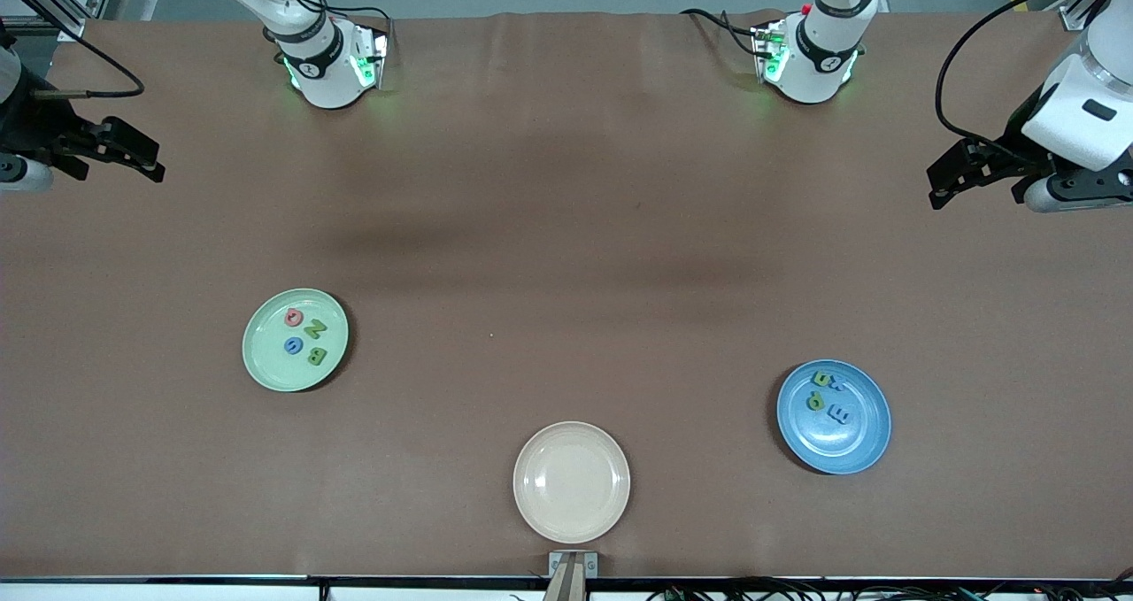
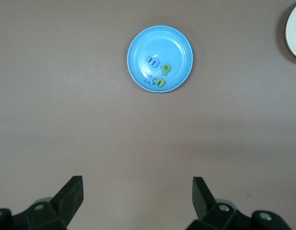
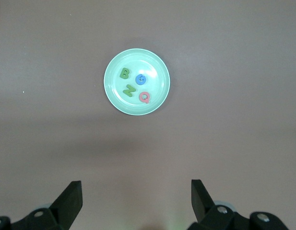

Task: Sort upper and lower case letters into plates

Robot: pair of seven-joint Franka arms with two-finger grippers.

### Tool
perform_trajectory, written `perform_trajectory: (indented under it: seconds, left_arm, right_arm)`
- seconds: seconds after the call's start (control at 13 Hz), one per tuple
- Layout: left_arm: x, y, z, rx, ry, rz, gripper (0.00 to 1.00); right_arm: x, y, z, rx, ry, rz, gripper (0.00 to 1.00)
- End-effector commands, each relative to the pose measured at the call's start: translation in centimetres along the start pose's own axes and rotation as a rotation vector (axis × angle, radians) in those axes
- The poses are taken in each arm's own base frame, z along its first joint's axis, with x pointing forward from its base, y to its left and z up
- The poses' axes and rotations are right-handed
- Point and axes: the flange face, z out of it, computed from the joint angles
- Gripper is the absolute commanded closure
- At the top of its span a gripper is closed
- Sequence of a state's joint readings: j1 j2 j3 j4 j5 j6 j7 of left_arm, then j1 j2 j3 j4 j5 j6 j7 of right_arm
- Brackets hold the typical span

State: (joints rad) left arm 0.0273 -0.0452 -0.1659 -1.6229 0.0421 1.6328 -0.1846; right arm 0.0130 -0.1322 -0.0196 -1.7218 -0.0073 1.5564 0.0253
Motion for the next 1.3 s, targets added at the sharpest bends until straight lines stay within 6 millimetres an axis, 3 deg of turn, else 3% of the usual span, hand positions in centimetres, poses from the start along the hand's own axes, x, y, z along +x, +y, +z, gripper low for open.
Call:
perform_trajectory:
  seconds: [0.0,1.0,1.23]
  left_arm:
    - [-0.2,-0.2,-0.8,-0.021,0.016,0.011,0.0]
    - [-0.5,-0.2,-1.0,-0.015,0.011,0.015,0.0]
    - [-0.2,-0.3,-2.2,-0.014,0.035,0.01,0.0]
  right_arm:
    - [-0.5,0.5,0.3,0.034,0.019,-0.018,0.0]
    - [2.0,0.4,0.5,0.036,0.068,-0.017,0.0]
    - [2.3,0.6,1.0,0.035,0.058,-0.012,0.0]
